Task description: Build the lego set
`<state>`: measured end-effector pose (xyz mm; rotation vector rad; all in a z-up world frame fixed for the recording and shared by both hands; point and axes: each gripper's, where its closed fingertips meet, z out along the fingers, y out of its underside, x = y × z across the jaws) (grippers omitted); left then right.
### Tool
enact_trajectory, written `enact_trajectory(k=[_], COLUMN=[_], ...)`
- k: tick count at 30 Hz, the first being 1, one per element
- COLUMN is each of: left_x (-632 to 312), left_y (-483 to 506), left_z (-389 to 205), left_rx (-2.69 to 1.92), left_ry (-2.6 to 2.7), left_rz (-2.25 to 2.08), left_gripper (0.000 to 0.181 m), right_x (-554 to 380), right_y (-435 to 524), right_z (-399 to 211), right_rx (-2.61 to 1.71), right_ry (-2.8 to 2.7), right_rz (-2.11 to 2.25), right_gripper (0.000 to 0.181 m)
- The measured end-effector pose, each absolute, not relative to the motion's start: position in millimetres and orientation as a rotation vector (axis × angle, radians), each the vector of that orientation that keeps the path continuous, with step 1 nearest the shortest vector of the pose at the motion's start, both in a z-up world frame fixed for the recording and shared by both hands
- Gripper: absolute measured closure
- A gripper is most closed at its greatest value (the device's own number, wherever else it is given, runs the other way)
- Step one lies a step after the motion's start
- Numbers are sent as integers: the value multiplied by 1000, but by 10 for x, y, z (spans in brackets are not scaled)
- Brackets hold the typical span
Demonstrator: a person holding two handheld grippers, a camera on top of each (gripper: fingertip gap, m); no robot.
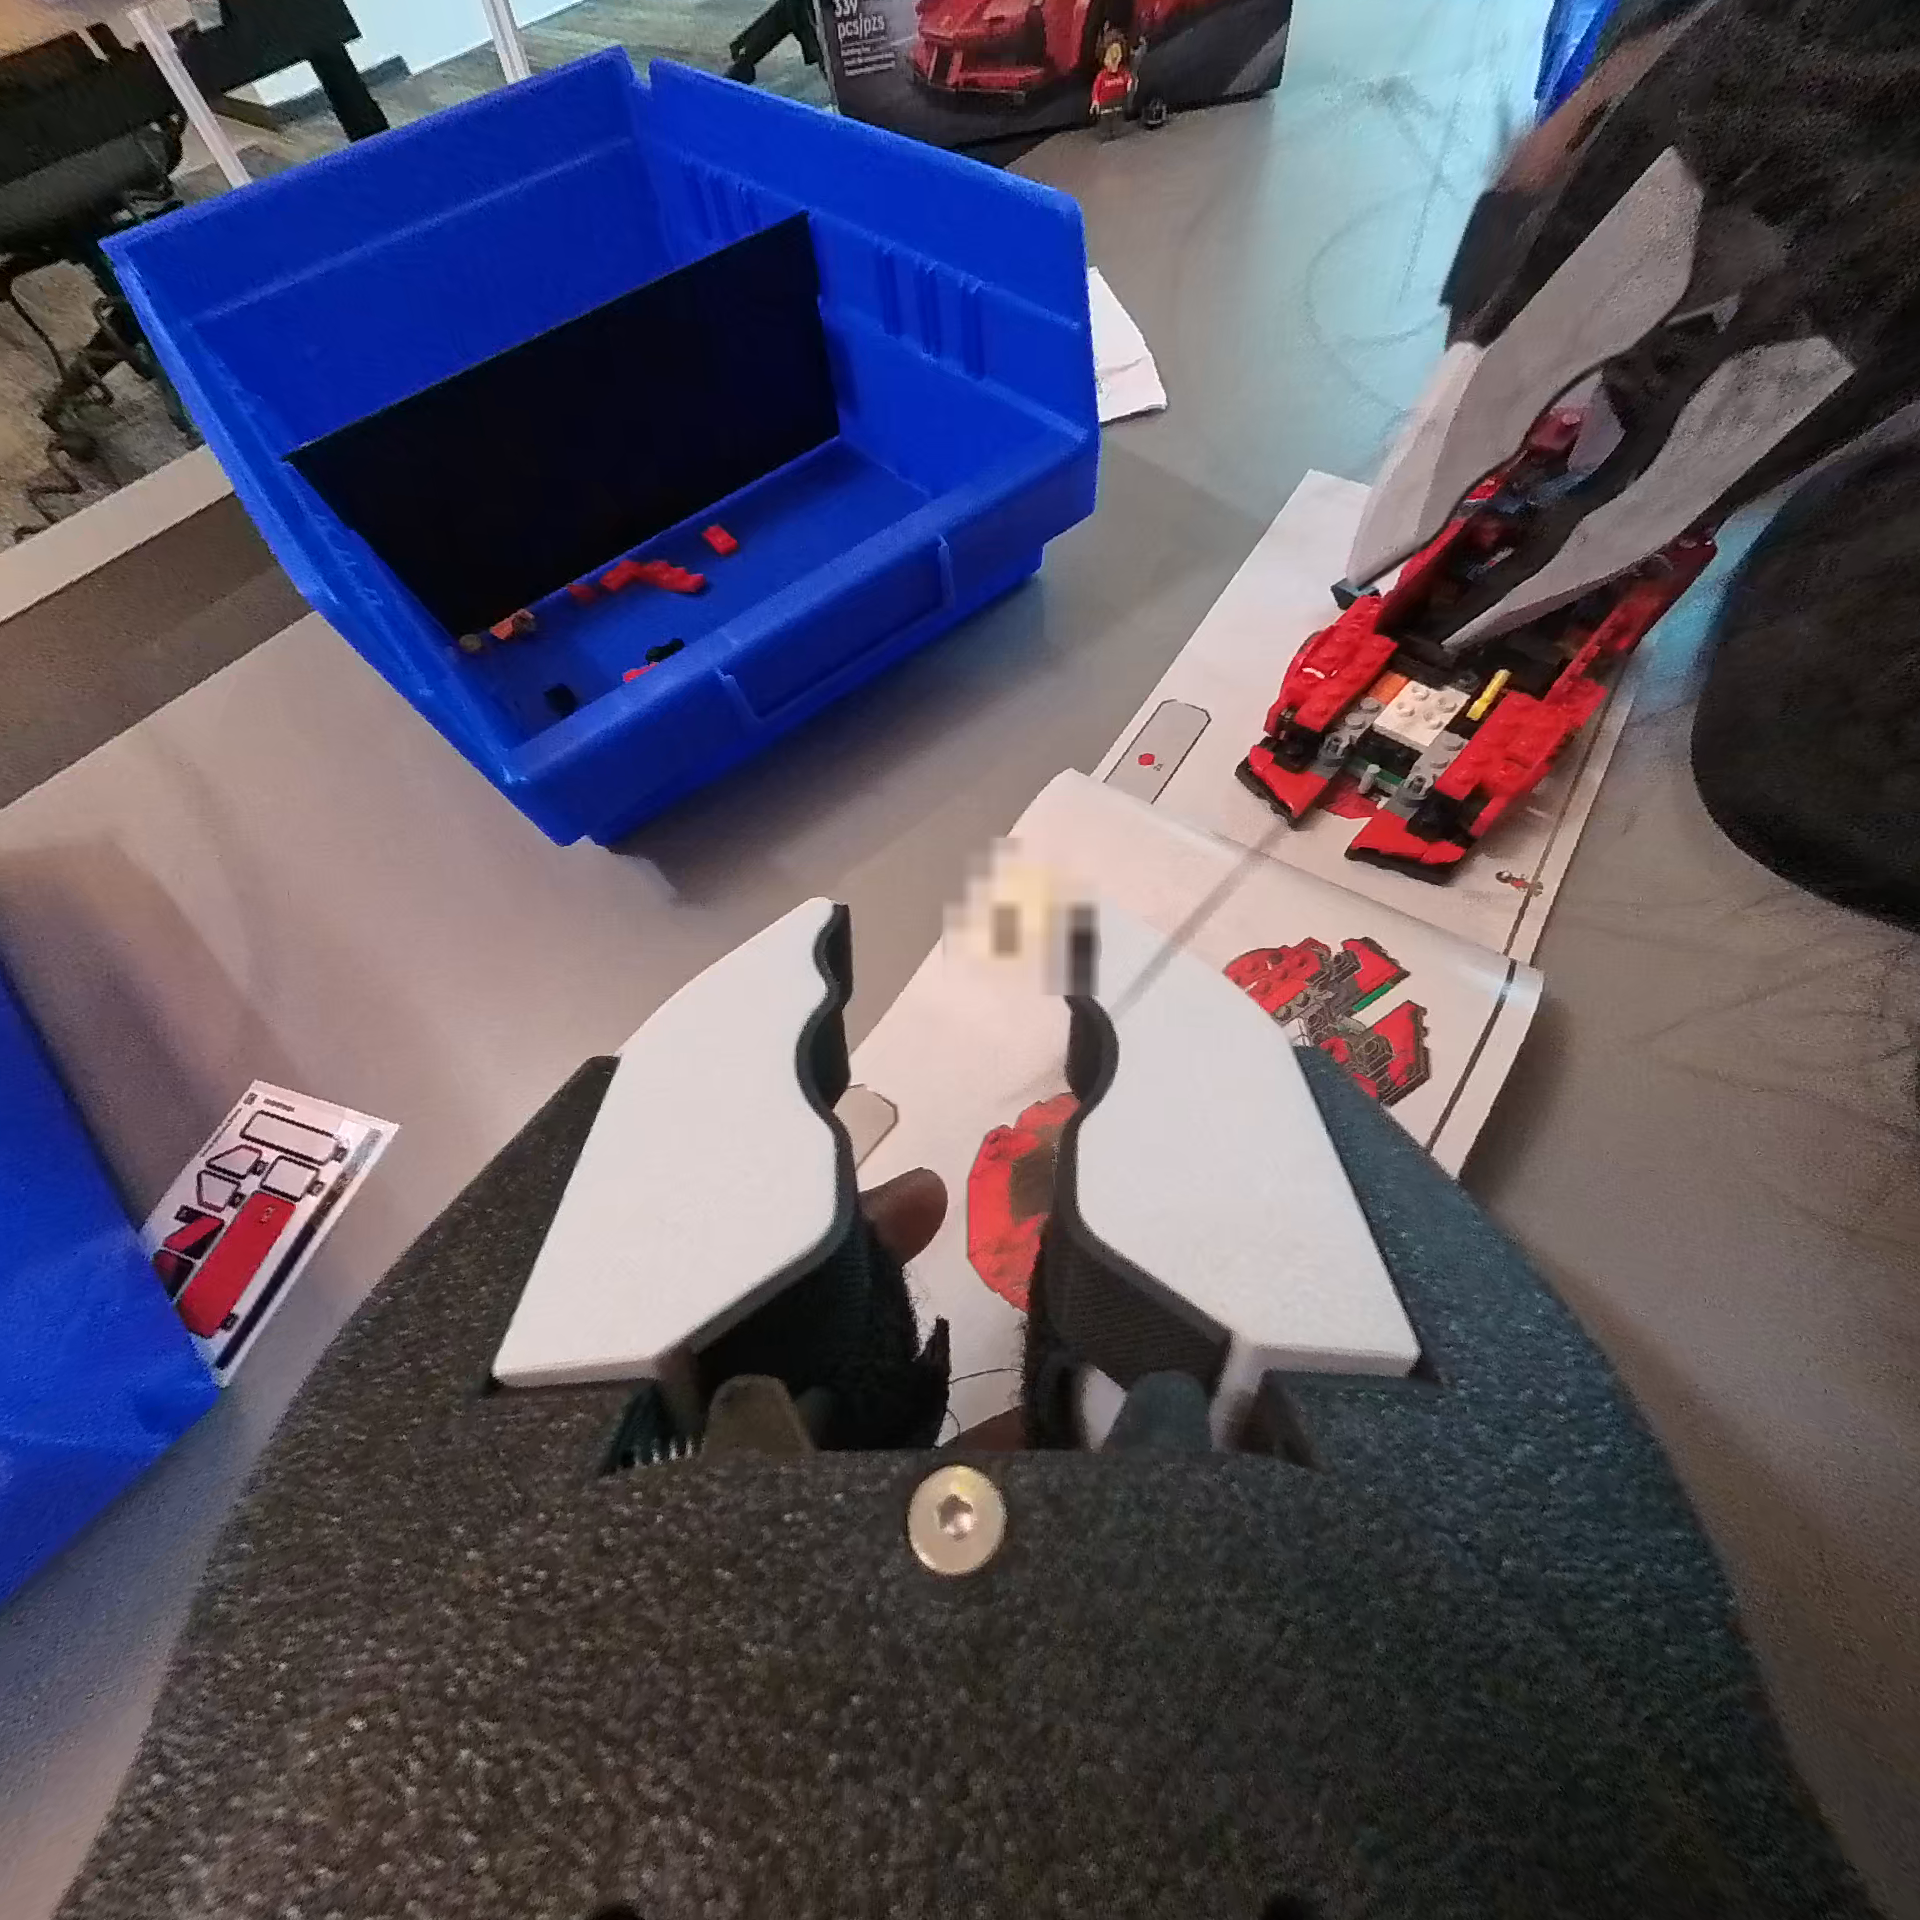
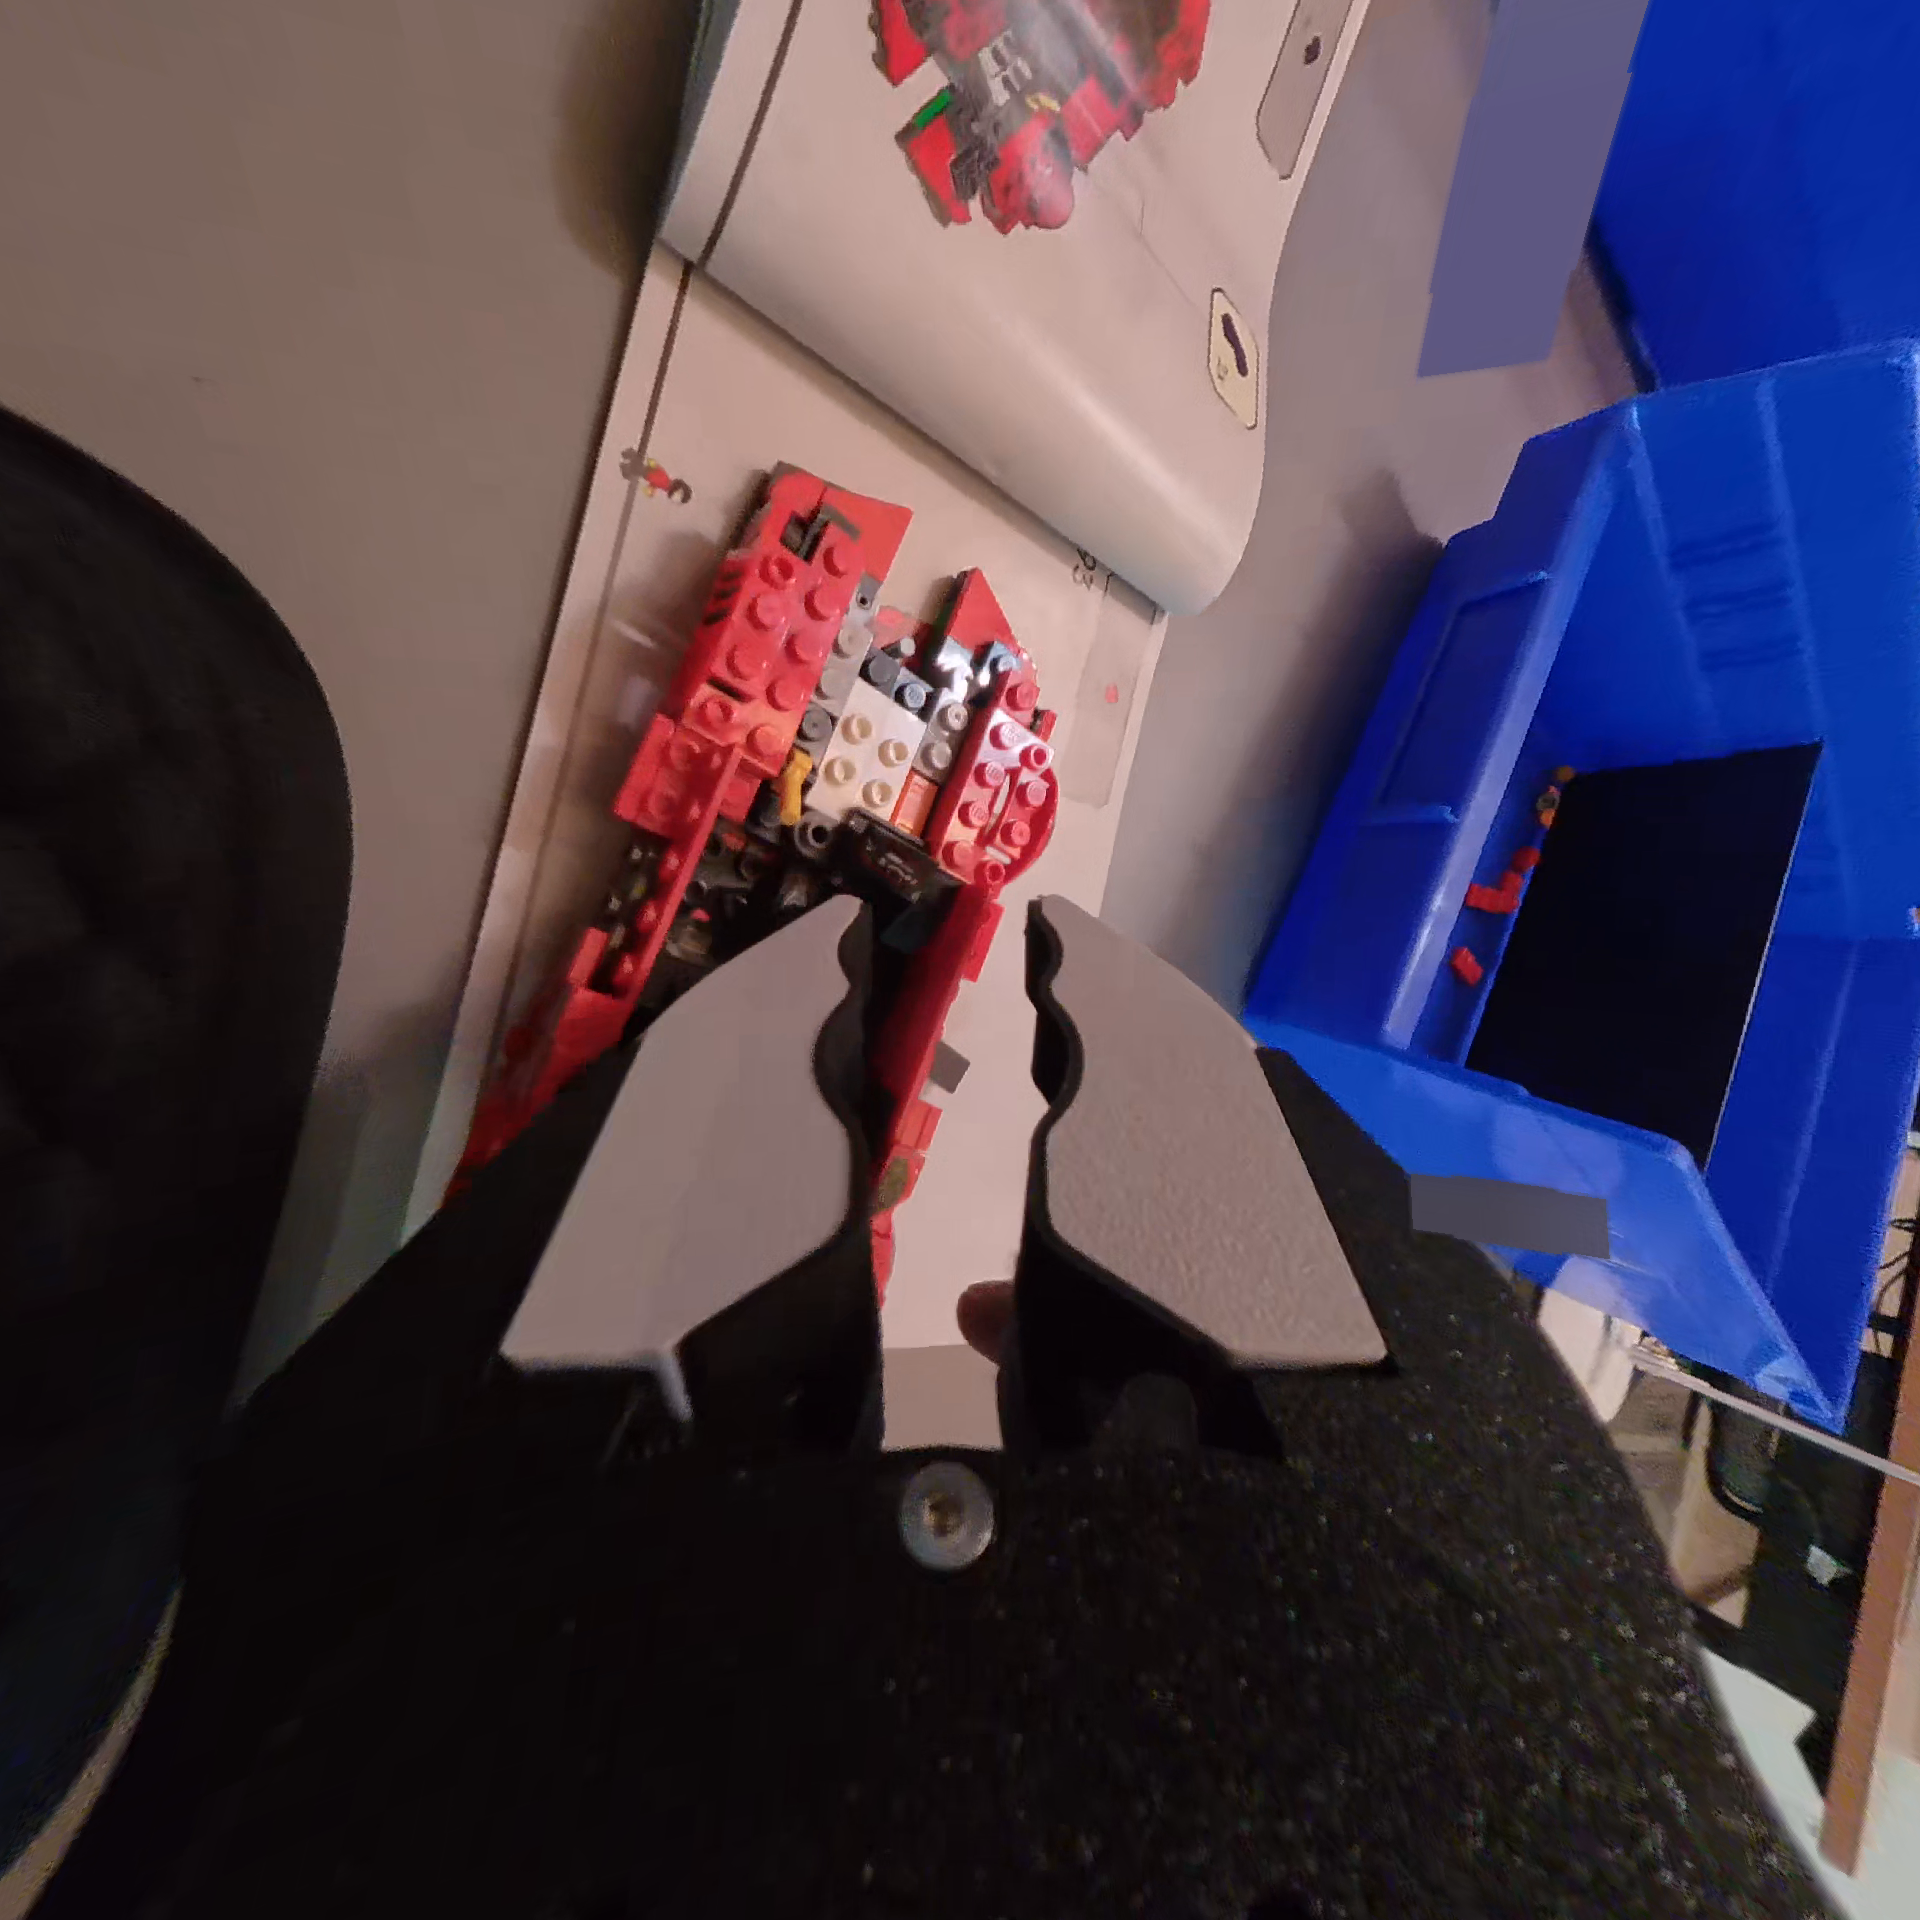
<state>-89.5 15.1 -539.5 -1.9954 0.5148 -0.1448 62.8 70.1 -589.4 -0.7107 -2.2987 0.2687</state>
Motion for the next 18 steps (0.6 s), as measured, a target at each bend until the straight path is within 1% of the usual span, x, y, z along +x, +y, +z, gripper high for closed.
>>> enact_trajectory(k=[5, 11, 18], left_x=[-862, -865, -876], left_y=[143, 138, 122], left_z=[-5415, -5395, -5417], left_rx=[-2001, -1992, -1997], left_ry=[535, 532, 531], left_rz=[-146, -145, -148], left_gripper=[142, 141, 141], right_x=[633, 624, 632], right_y=[713, 726, 730], right_z=[-5946, -5944, -5924], right_rx=[-746, -758, -804], right_ry=[-2299, -2289, -2254], right_rz=[235, 195, 217], right_gripper=[154, 161, 163])
